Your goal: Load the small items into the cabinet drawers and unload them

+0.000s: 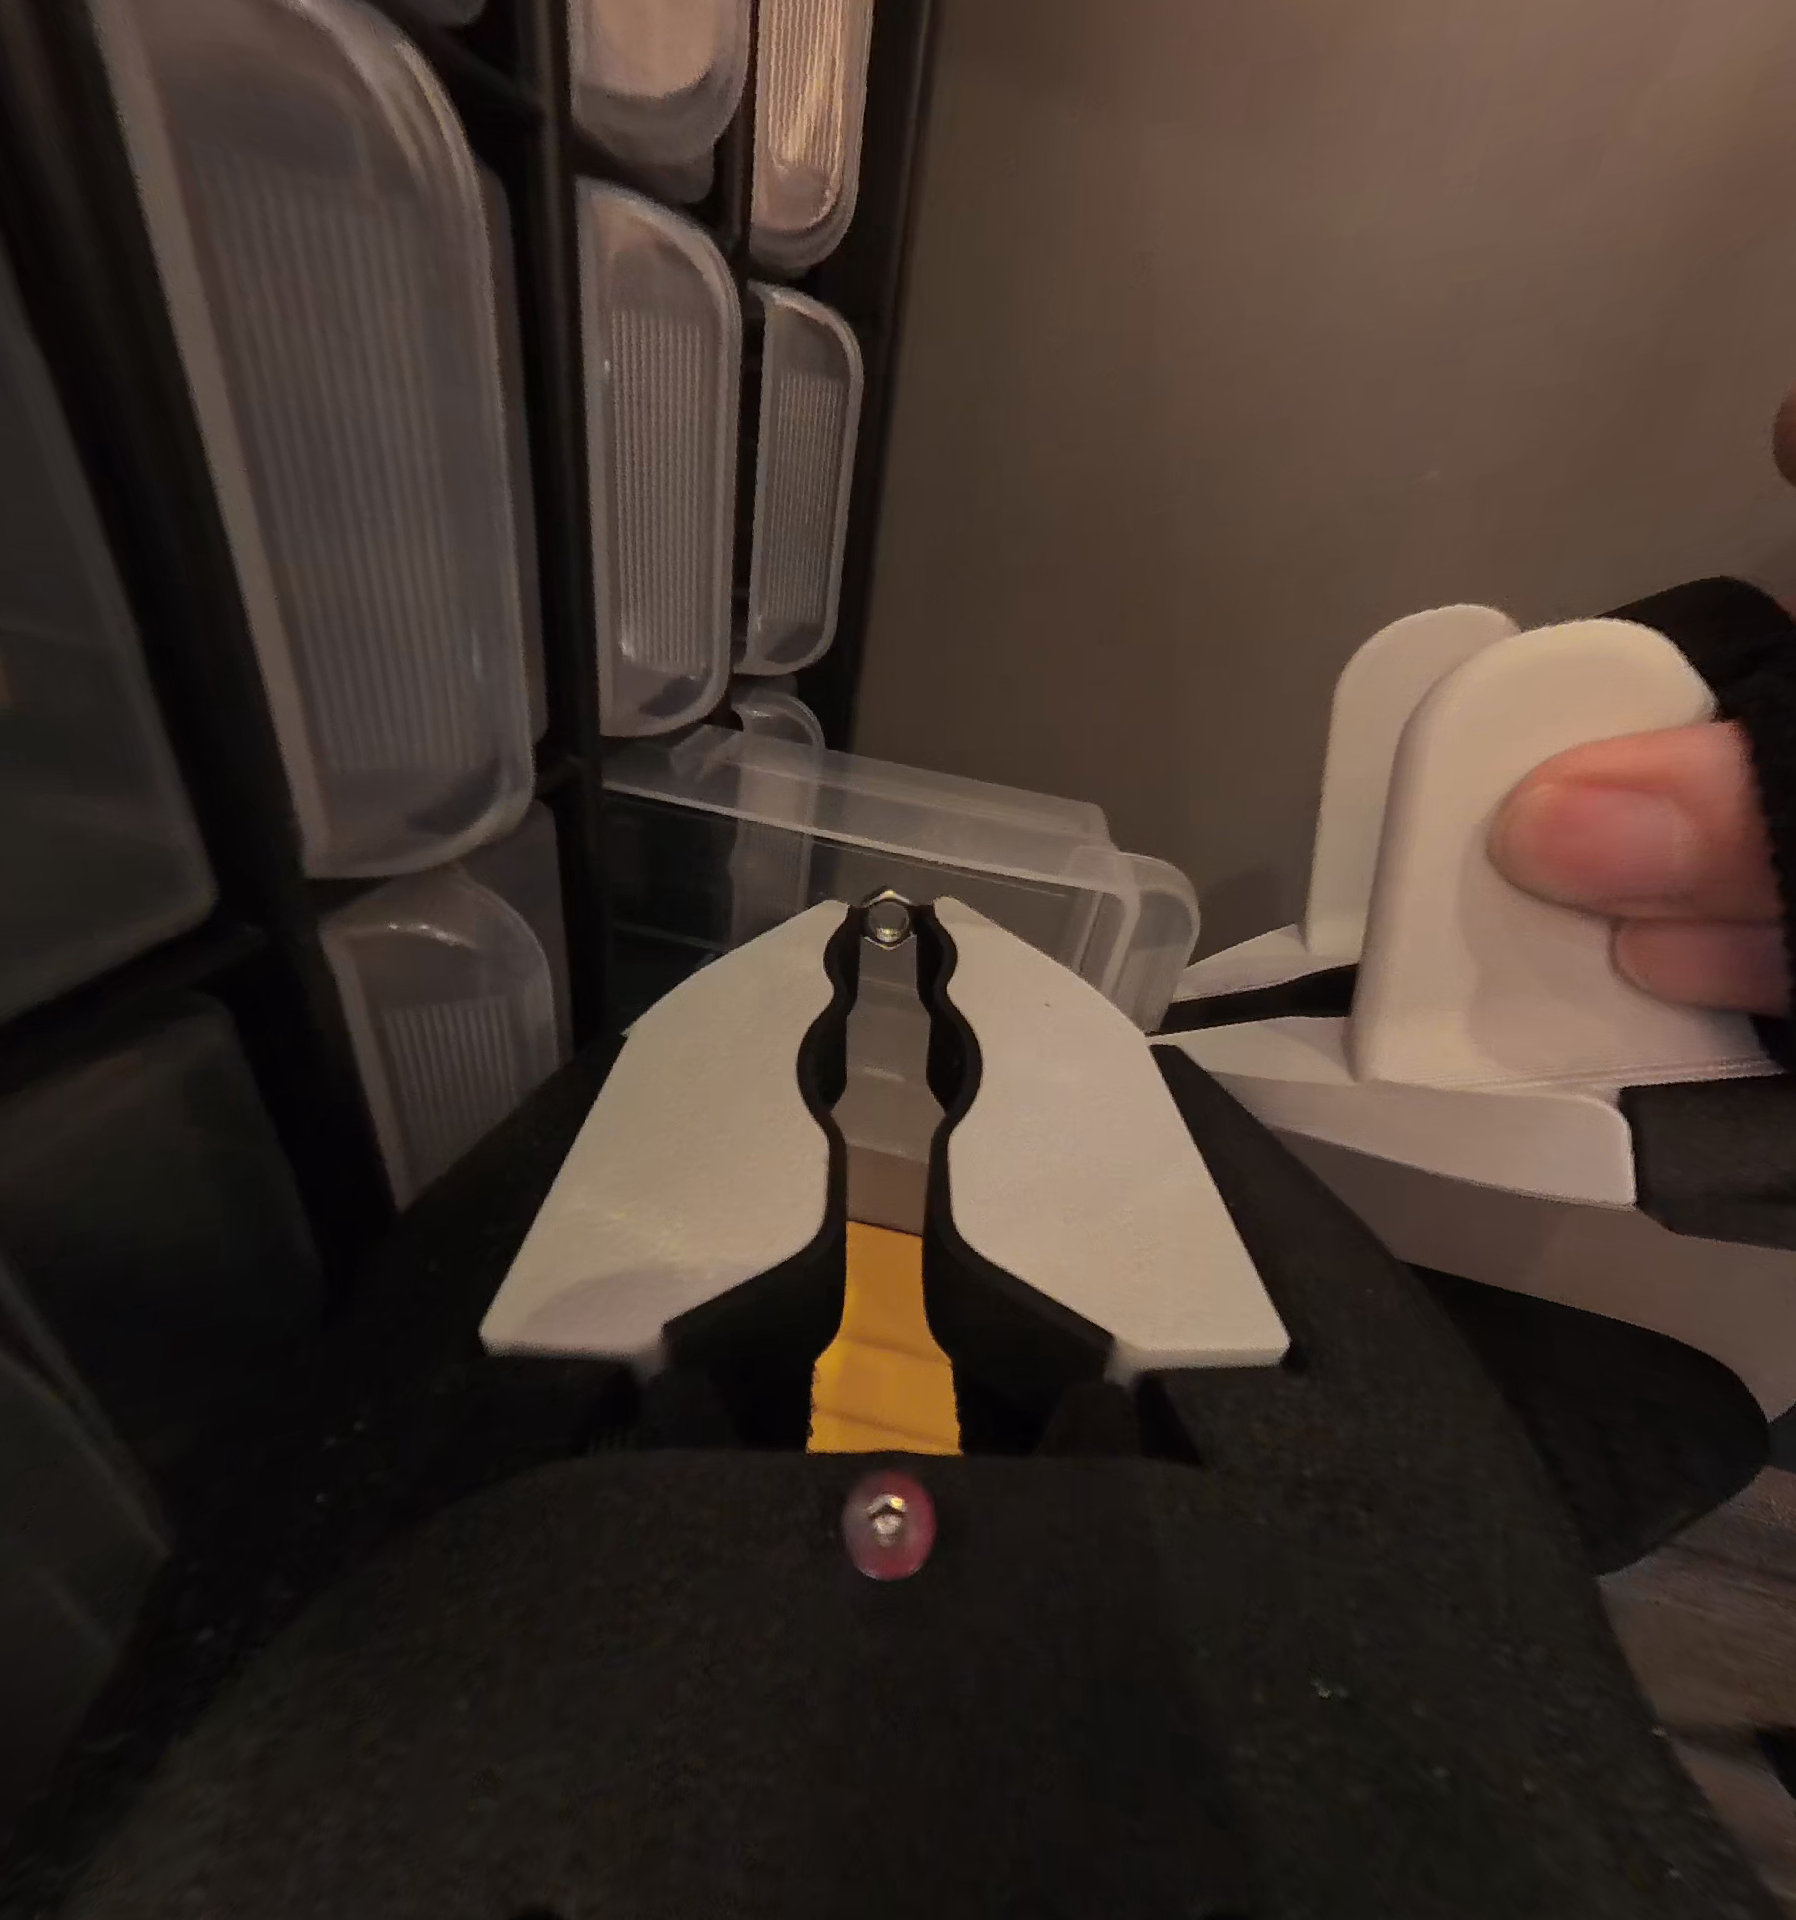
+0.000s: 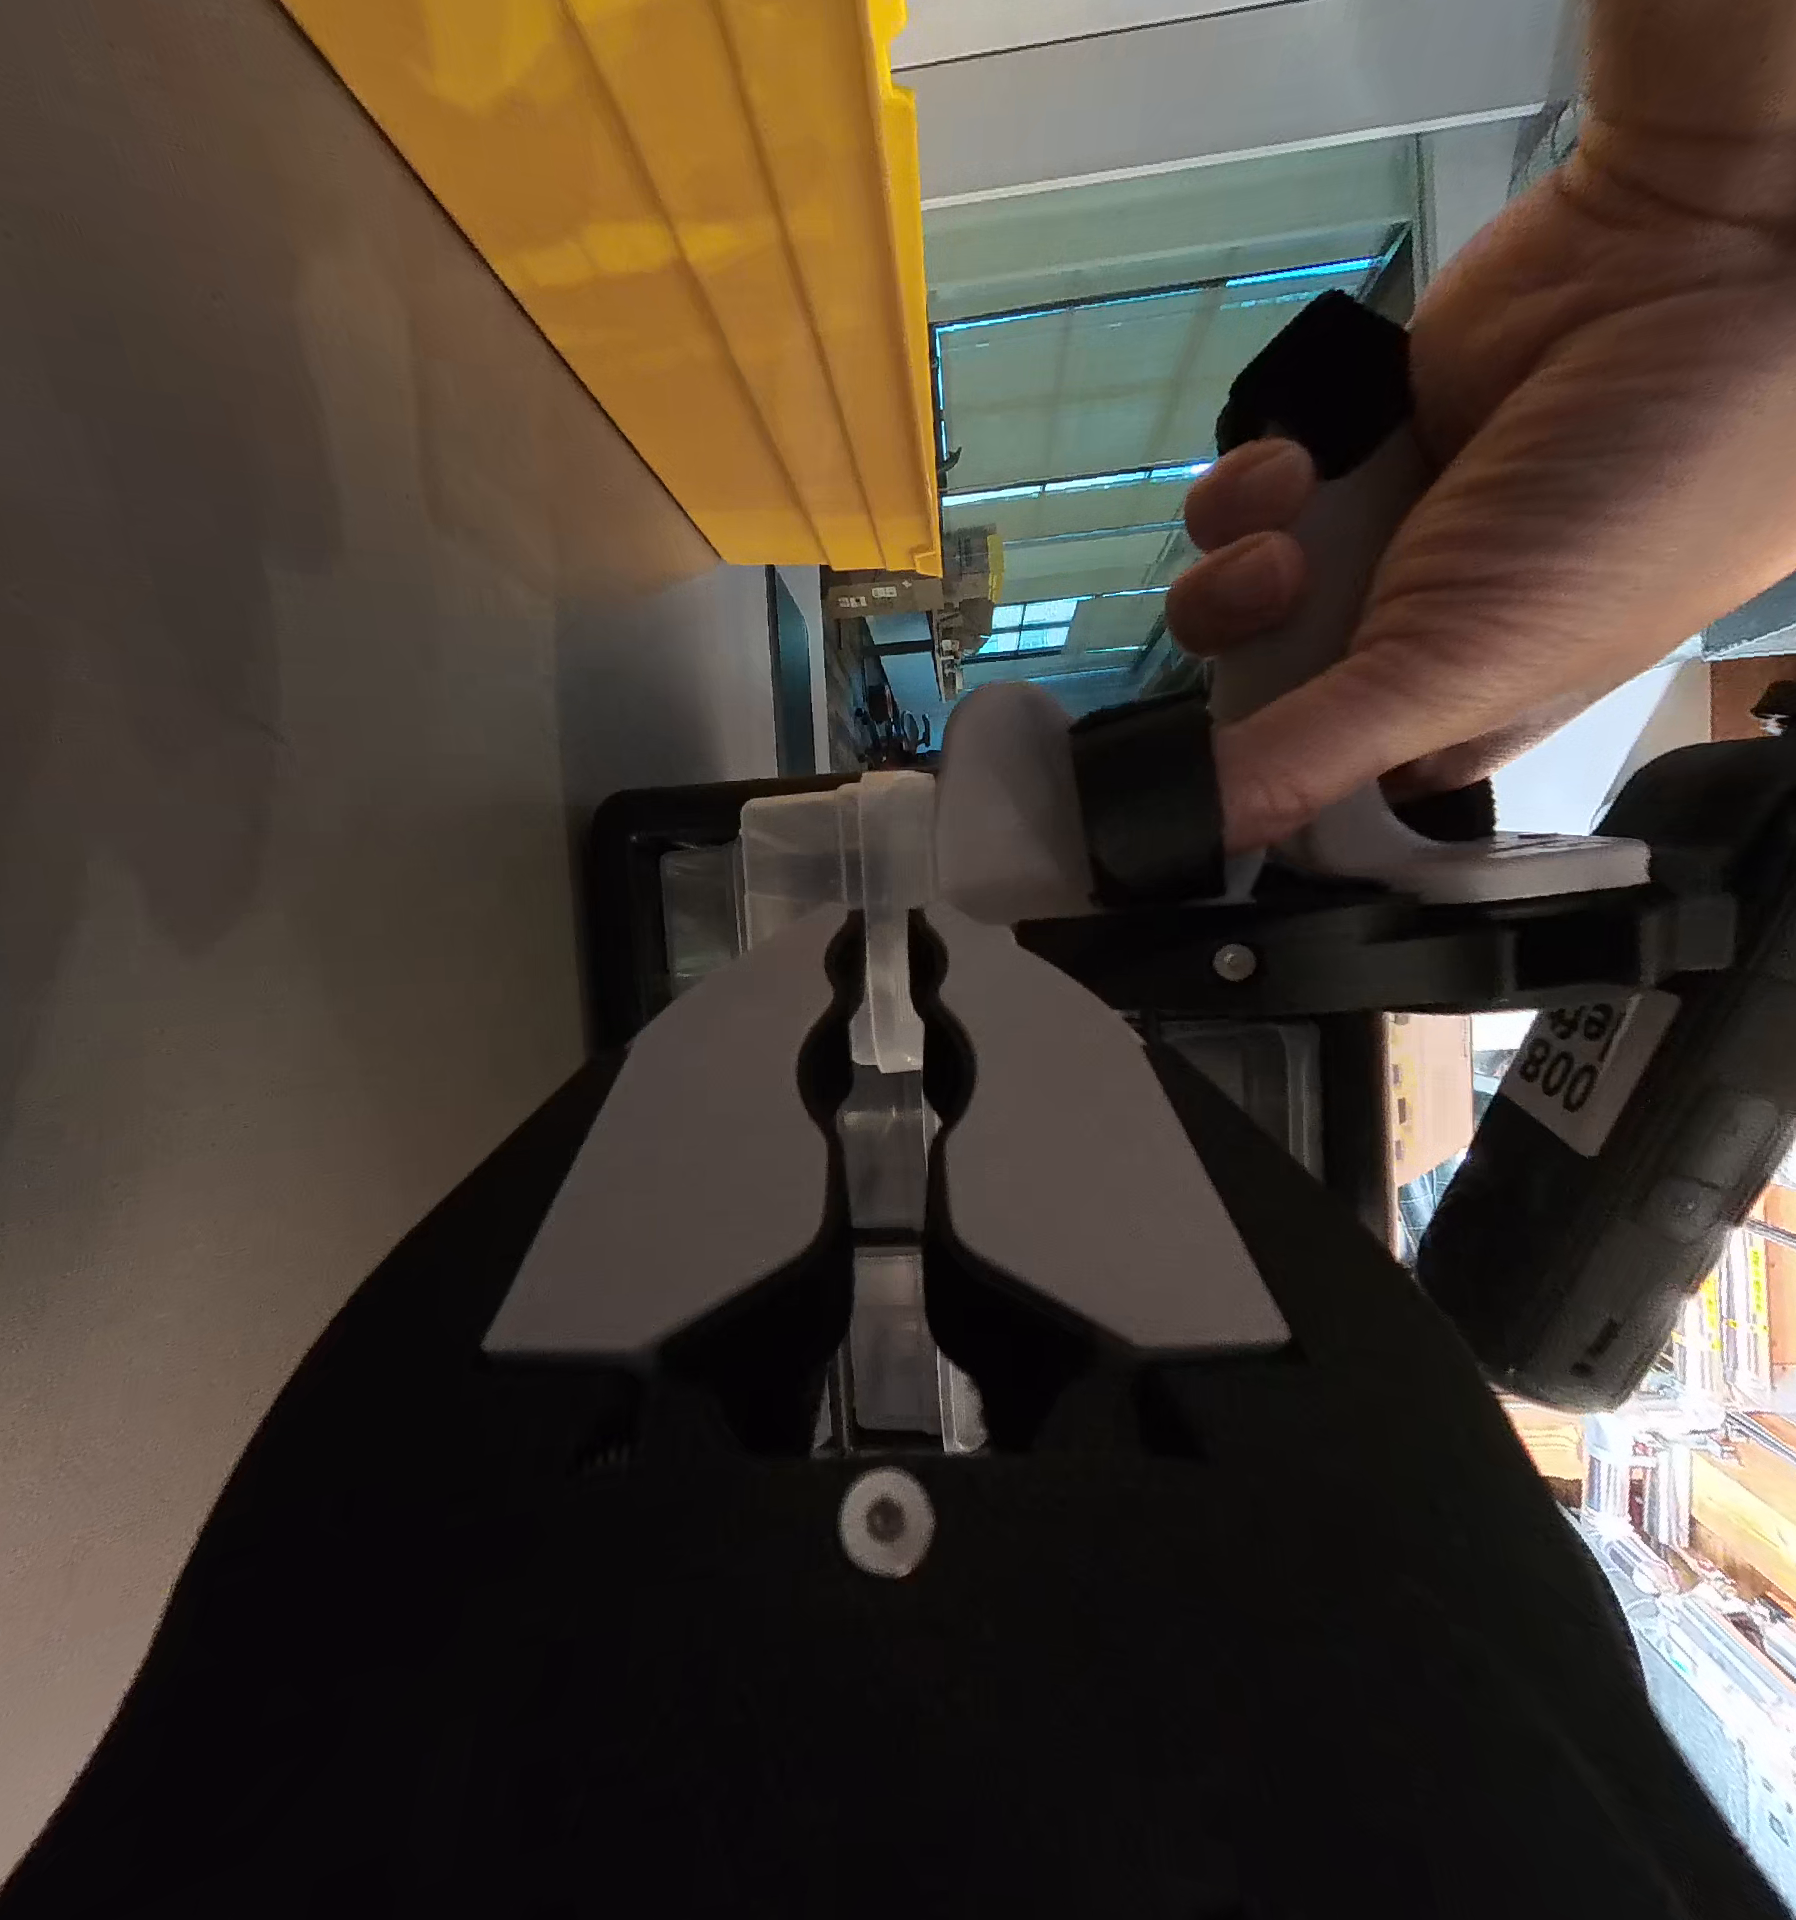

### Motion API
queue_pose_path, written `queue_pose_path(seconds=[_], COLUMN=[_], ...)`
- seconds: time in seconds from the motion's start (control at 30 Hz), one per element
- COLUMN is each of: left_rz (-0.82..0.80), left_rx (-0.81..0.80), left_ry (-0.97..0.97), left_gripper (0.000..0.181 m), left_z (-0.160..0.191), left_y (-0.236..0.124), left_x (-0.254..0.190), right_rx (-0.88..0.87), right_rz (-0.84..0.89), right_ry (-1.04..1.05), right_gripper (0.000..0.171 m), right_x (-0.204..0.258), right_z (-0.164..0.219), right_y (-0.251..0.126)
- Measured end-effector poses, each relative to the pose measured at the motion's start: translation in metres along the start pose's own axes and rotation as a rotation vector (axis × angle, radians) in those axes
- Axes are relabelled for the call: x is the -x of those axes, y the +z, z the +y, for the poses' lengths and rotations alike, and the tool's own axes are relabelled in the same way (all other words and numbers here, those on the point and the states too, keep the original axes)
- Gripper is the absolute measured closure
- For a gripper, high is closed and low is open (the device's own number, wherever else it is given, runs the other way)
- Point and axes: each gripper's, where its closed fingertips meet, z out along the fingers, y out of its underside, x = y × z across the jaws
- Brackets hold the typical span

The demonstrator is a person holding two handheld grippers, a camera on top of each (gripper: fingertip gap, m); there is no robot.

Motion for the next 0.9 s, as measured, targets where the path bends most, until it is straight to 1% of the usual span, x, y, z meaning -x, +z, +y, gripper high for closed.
queue_pose_path(seconds=[0.4, 0.67, 0.9], left_rz=[-0.050, -0.045, -0.078], left_rx=[0.059, 0.057, 0.069], left_ry=[0.002, -0.018, -0.021], left_gripper=[0.171, 0.171, 0.169], left_z=[0.0052, 0.0050, 0.0058], left_y=[0.0015, 0.0004, -0.0015], left_x=[0.0030, 0.0027, 0.0052], right_rx=[-0.003, -0.002, 0.000], right_rz=[-0.009, -0.009, -0.008], right_ry=[-0.002, 0.004, 0.004], right_gripper=[0.162, 0.162, 0.162], right_x=[0.0022, 0.0015, 0.0011], right_z=[-0.0007, 0.0001, 0.0005], right_y=[0.0002, 0.0000, 0.0000])
